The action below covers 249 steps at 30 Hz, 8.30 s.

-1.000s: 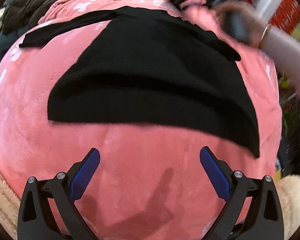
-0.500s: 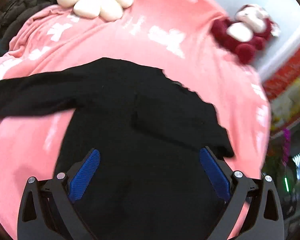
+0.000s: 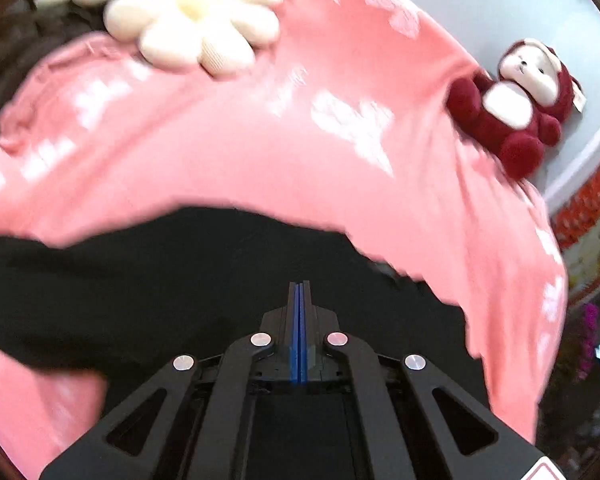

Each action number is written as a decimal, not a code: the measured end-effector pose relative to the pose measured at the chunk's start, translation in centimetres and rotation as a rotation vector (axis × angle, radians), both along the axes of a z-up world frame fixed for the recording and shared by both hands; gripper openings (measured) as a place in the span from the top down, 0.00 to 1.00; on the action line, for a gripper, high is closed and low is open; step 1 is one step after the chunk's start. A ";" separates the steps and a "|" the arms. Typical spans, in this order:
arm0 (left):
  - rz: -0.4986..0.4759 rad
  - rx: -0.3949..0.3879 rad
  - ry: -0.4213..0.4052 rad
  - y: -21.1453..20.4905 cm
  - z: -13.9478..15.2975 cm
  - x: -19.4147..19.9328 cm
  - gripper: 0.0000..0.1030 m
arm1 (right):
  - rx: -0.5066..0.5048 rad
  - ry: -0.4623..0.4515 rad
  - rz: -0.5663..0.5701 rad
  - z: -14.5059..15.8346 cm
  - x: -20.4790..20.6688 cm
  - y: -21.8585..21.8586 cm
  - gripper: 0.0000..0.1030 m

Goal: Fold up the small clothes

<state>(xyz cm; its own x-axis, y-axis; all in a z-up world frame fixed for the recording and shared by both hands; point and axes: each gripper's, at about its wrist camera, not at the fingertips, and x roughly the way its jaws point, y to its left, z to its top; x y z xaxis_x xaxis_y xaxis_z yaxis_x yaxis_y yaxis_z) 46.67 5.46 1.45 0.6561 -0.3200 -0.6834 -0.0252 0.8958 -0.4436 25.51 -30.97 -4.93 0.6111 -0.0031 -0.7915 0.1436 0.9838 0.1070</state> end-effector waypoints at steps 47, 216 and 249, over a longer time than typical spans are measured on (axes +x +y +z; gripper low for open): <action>-0.104 0.066 0.194 2.7 -5.9 -0.4 0.97 | 0.097 -0.064 -0.042 2.2 4.8 -1.4 0.55; -0.116 0.085 0.265 11.3 -5.0 -24.6 0.33 | 0.125 0.210 -0.138 1.0 -17.8 1.5 0.21; -0.181 -0.218 0.341 16.6 -1.3 -33.9 0.97 | 0.496 0.133 0.013 6.2 -24.8 0.4 0.96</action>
